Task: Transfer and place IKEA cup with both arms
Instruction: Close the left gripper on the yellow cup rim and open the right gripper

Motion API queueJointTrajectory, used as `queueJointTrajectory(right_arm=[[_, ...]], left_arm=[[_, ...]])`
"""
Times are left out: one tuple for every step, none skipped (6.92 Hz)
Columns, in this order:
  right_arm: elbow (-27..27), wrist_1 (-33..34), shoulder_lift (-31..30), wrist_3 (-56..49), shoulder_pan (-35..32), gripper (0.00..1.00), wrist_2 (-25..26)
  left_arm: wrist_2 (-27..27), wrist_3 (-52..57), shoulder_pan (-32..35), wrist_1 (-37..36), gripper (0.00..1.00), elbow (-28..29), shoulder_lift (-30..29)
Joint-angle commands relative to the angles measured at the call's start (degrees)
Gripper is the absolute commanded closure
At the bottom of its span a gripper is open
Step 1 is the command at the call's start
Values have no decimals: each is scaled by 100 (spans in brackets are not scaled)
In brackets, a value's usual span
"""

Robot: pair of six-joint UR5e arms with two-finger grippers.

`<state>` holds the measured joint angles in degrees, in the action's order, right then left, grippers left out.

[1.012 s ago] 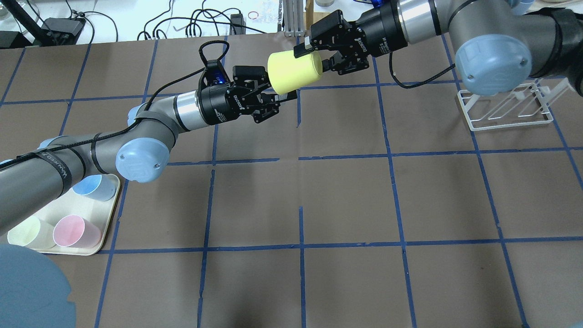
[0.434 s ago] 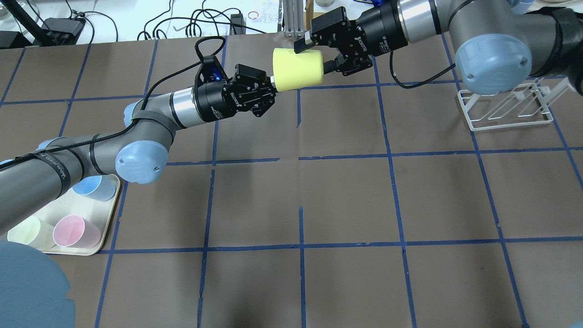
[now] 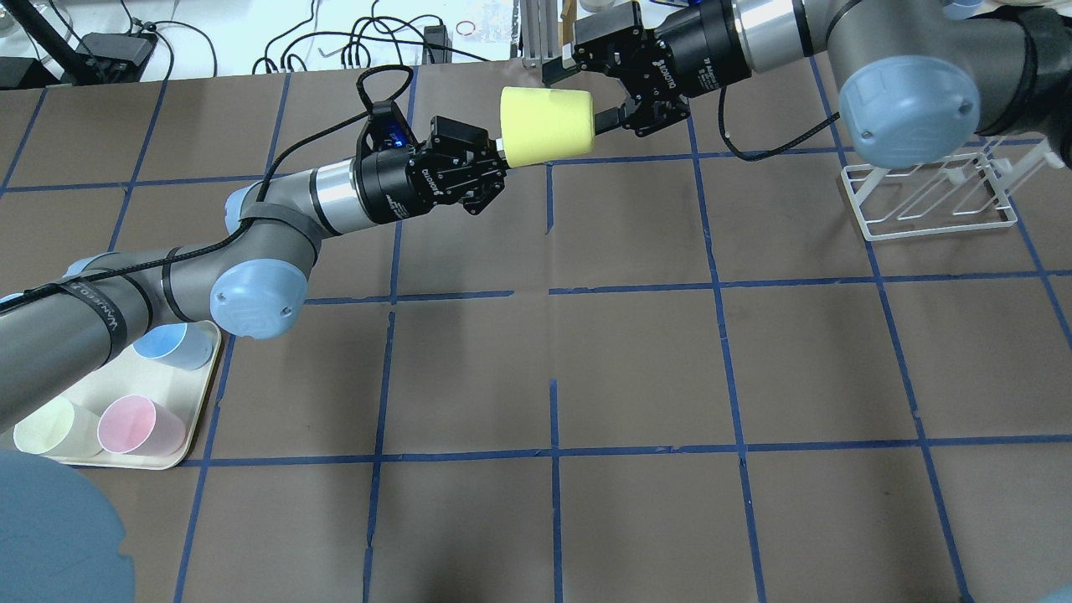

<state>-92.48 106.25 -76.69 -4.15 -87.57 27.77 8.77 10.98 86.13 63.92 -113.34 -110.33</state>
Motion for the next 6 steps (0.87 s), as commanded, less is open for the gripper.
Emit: queueJointTrajectory(right_arm=[[11, 1, 5, 37, 4, 0, 9], [11, -8, 5, 72, 4, 0, -9], [11, -8, 5, 98, 21, 0, -35], [20, -8, 5, 151, 65, 0, -148], [11, 18, -4, 178, 74, 0, -71], [11, 123, -56, 160, 48, 0, 782]], left_arm=[[-1044, -741, -122, -176, 100, 40, 73], [-2036, -1625, -323, -1039, 100, 23, 55], [-2847, -2348, -446, -1822, 100, -3, 55], [-3873, -2425, -465, -1943, 100, 14, 107], [-5014, -2434, -483, -1962, 100, 58, 230], [-6009, -2452, -474, -1945, 100, 119, 396]])
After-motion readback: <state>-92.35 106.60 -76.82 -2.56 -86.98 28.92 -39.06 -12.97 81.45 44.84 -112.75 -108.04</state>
